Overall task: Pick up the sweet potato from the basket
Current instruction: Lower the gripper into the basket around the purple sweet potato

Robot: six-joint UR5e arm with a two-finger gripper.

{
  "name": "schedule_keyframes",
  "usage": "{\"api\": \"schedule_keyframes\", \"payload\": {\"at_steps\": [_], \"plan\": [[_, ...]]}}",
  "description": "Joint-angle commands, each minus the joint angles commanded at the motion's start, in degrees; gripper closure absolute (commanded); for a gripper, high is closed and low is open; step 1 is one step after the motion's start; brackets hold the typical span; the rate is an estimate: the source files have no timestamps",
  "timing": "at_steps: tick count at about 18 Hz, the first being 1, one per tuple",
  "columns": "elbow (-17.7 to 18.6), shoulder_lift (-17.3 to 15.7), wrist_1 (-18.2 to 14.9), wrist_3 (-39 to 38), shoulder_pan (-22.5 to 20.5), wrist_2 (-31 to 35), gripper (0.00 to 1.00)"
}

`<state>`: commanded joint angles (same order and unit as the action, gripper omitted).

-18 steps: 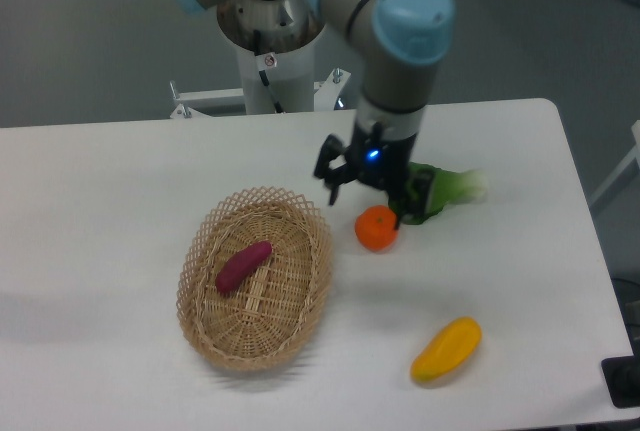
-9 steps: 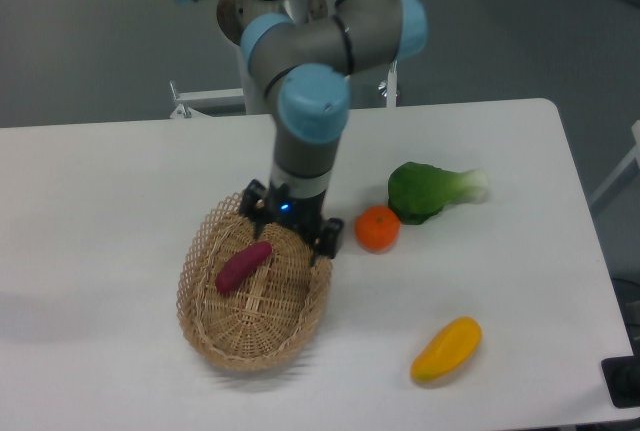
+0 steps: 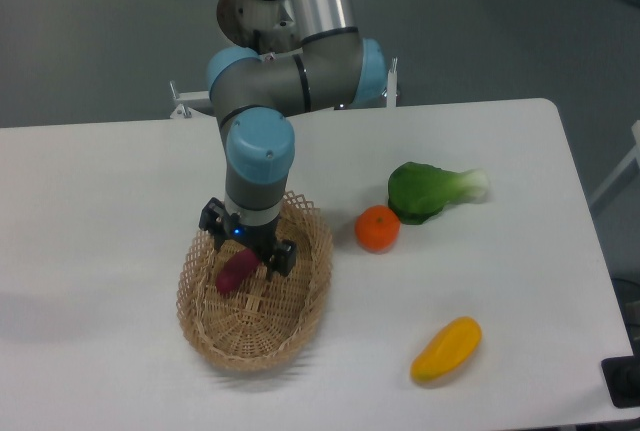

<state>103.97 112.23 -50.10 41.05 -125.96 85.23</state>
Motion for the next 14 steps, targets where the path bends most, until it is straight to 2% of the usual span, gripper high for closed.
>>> {"api": "schedule_keyframes", "payload": {"at_steps": [4, 7, 14], "plan": [[1.1, 0.7, 0.9, -0.1, 1.3, 2.0, 0.00], [1.7, 1.1, 2.9, -0.1, 1.4, 2.0, 0.00], [1.9, 1.5, 3.3, -1.2, 1.8, 2.0, 0.00]]}}
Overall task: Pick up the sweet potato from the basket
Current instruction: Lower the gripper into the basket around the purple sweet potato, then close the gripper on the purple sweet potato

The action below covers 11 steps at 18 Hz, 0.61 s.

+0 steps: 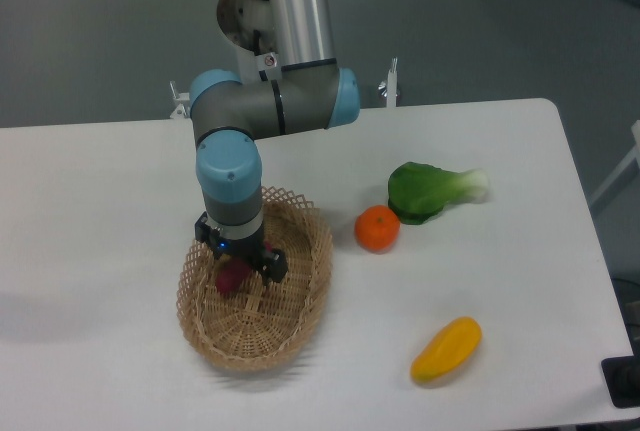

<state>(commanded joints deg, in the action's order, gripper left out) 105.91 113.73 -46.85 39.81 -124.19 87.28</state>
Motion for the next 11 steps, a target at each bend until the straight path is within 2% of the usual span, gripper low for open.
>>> {"api": "schedule_keyframes", "payload": {"at_steps": [8, 11], "plan": [[0.0, 0.5, 0.3, 0.1, 0.1, 0.0, 0.00], [0.1, 1.0, 1.8, 0.1, 0.2, 0.8, 0.01]]}}
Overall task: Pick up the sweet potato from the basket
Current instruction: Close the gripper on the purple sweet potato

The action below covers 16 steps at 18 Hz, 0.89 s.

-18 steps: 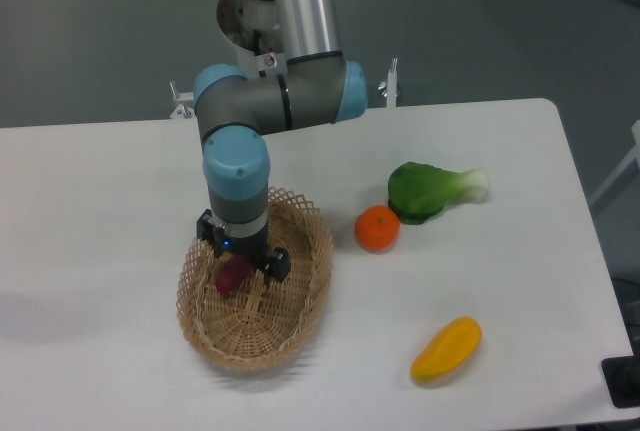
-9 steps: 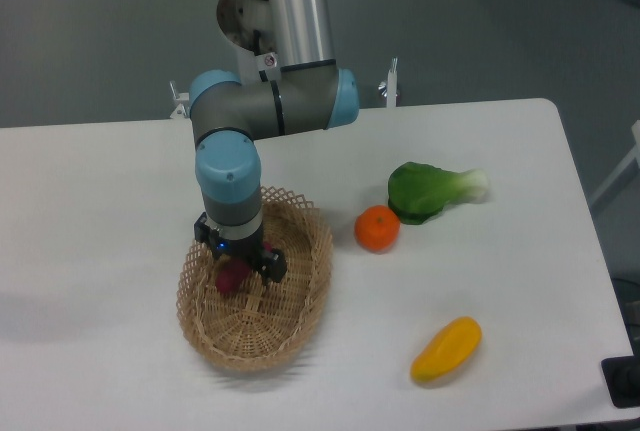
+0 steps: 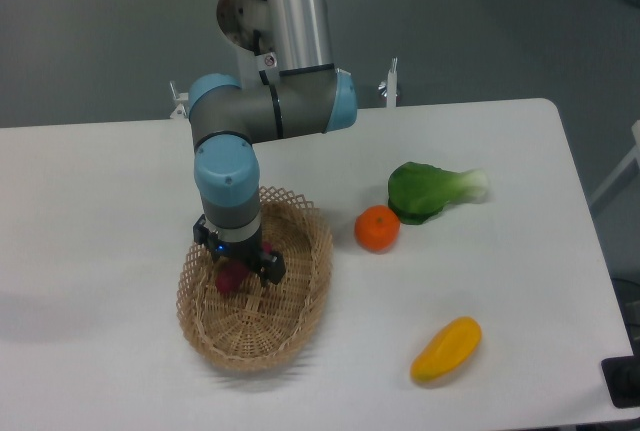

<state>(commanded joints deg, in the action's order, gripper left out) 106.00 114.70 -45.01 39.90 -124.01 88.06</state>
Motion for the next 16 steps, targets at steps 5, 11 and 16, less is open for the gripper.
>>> {"api": "schedule_keyframes", "payload": {"at_steps": [5, 11, 16], "plan": [[-0.1, 0.0, 0.1, 0.3, 0.0, 0.4, 0.35], [-0.3, -0.4, 0.0, 0.8, 0.0, 0.4, 0.66], [-0.6, -0.6, -0.1, 0.9, 0.0, 0.4, 0.72]]}}
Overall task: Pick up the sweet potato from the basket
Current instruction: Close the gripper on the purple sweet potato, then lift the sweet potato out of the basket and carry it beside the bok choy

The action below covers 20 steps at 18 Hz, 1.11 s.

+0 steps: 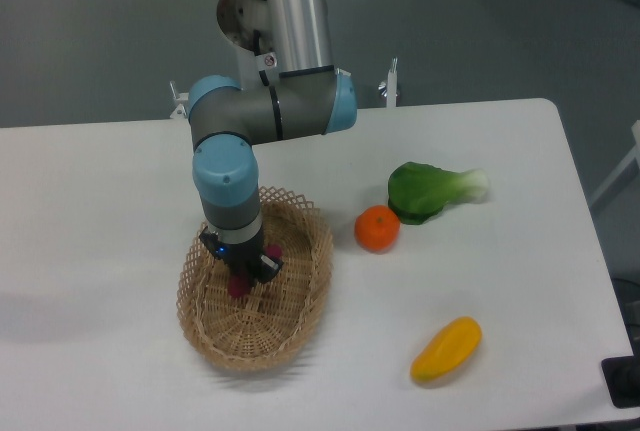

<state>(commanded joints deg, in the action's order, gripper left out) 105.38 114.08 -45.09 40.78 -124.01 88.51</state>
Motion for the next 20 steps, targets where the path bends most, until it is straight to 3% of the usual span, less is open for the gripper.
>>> {"api": "schedule_keyframes", "payload": {"at_steps": [5, 9, 11, 17, 20], "plan": [[-2.7, -2.3, -1.0, 2.4, -0.9, 0.0, 0.72], [-6.6, -3.3, -3.1, 4.9, -4.9, 0.0, 0.71], [-9.4, -4.0, -6.0, 5.5, -8.4, -0.4, 0.71], [-21.3, -4.2, -20.1, 17.4, -17.7, -2.1, 0.71], [-25.3, -4.2, -24.0, 24.0, -23.1, -4.7, 0.71]]}}
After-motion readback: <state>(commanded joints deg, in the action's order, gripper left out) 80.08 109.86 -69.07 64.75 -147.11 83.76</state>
